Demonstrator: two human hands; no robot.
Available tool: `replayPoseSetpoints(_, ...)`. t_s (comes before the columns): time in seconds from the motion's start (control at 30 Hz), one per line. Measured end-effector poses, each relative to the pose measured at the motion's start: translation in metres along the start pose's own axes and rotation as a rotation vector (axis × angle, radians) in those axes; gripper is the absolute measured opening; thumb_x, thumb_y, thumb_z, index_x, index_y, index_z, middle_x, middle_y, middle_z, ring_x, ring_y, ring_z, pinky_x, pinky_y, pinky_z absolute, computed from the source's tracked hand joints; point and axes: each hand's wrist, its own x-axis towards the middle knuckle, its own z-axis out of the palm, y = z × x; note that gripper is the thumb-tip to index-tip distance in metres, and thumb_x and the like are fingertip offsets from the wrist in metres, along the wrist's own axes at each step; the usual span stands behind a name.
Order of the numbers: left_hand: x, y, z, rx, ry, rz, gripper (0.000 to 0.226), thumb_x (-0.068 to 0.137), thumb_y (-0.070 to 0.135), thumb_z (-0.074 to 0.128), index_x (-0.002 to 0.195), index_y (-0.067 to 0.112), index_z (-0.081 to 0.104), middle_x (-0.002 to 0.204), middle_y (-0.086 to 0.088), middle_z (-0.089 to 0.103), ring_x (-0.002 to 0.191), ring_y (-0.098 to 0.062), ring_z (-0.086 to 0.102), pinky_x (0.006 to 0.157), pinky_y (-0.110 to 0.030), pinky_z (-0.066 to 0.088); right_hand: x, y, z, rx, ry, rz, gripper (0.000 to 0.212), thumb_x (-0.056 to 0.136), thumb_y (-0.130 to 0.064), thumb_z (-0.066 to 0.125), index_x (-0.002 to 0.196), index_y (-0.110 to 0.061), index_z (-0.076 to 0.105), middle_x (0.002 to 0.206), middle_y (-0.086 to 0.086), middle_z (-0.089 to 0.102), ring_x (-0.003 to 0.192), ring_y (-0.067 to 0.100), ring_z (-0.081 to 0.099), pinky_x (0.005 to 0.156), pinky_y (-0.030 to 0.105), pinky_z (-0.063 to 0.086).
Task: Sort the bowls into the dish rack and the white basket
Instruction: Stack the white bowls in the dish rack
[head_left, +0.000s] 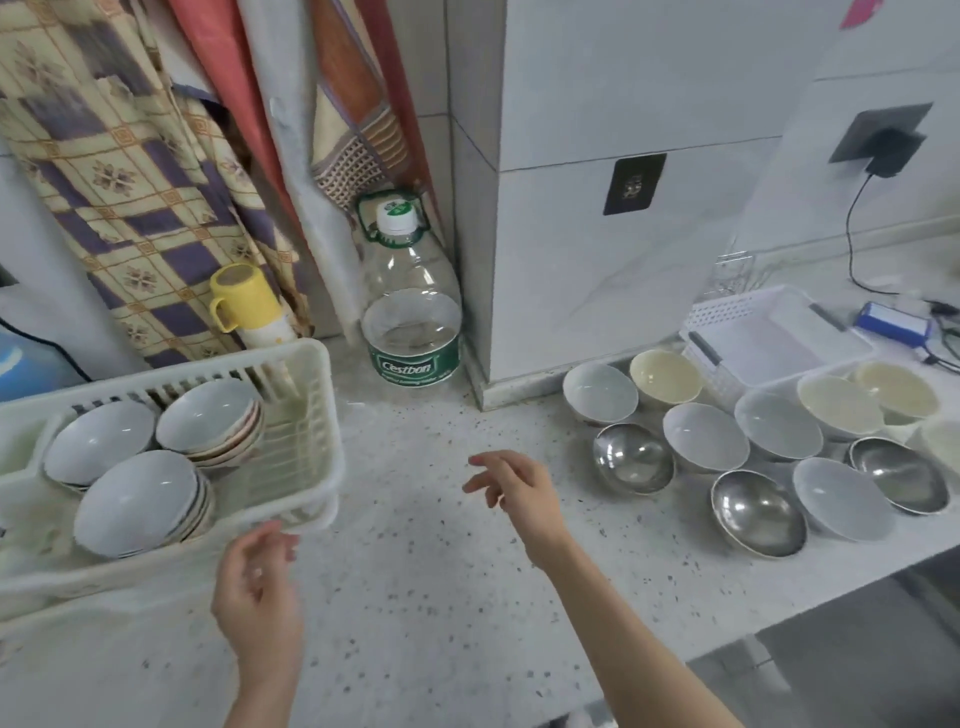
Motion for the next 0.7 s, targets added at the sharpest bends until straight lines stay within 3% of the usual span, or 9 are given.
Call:
replayPoseSetpoints(0.1, -0.069, -0.009, 0.066, 0.016, -0.119, -0.109, 0.035, 0.096, 0.008, 0.054, 0.085, 0.038, 0.067, 0.076, 0.012, 0.071, 0.068, 0.005, 0.061, 0.063, -0.009, 0.049, -0.004, 0.003, -0.072, 0.029, 0.089, 0.028, 0.022, 0.096, -0.019, 0.053, 0.089, -0.016, 0.073, 0.072, 0.005, 0.075, 0.052, 0.004, 0.05, 0.05, 0.011, 0.04)
replayPoseSetpoints(0.23, -0.136, -0.01, 0.134, 0.023, -0.262, -0.245, 0.023, 0.098, 0.01, 0.053, 0.089, 0.026, 0.067, 0.076, 0.006, 0.07, 0.065, 0.0, 0.061, 0.068, -0.029, 0.047, -0.012, 0.004, -0.144, 0.035, 0.203, 0.06, 0.022, 0.096, -0.017, 0.053, 0.088, -0.013, 0.073, 0.071, 0.007, 0.074, 0.05, 0.004, 0.049, 0.049, 0.011, 0.04)
replayPoseSetpoints(0.43, -0.162, -0.007, 0.19, 0.123, -0.508, -0.304, 0.014, 0.097, 0.018, 0.056, 0.094, 0.022, 0.068, 0.079, 0.006, 0.071, 0.067, -0.004, 0.063, 0.062, -0.017, 0.048, -0.012, 0.0, -0.203, 0.064, 0.339, 0.166, 0.021, 0.092, -0.014, 0.054, 0.087, -0.013, 0.075, 0.072, 0.006, 0.075, 0.05, 0.008, 0.047, 0.046, 0.014, 0.038)
replayPoseSetpoints(0.57, -0.145, -0.003, 0.225, 0.209, -0.579, -0.307, 0.013, 0.097, 0.027, 0.056, 0.095, 0.021, 0.067, 0.087, 0.005, 0.071, 0.075, -0.011, 0.063, 0.065, -0.02, 0.045, -0.003, 0.01, -0.216, 0.216, 0.41, 0.443, 0.016, 0.09, -0.017, 0.056, 0.093, -0.007, 0.068, 0.08, 0.006, 0.077, 0.053, 0.011, 0.043, 0.037, 0.017, 0.03)
replayPoseSetpoints(0.7, -0.12, -0.003, 0.269, 0.276, -0.609, -0.342, 0.014, 0.097, 0.025, 0.055, 0.104, 0.018, 0.064, 0.098, 0.004, 0.069, 0.083, -0.013, 0.061, 0.067, -0.024, 0.045, 0.008, 0.019, -0.227, 0.437, 0.489, 0.527, 0.009, 0.091, -0.008, 0.053, 0.083, -0.005, 0.056, 0.097, 0.01, 0.072, 0.047, 0.01, 0.035, 0.033, 0.017, 0.028)
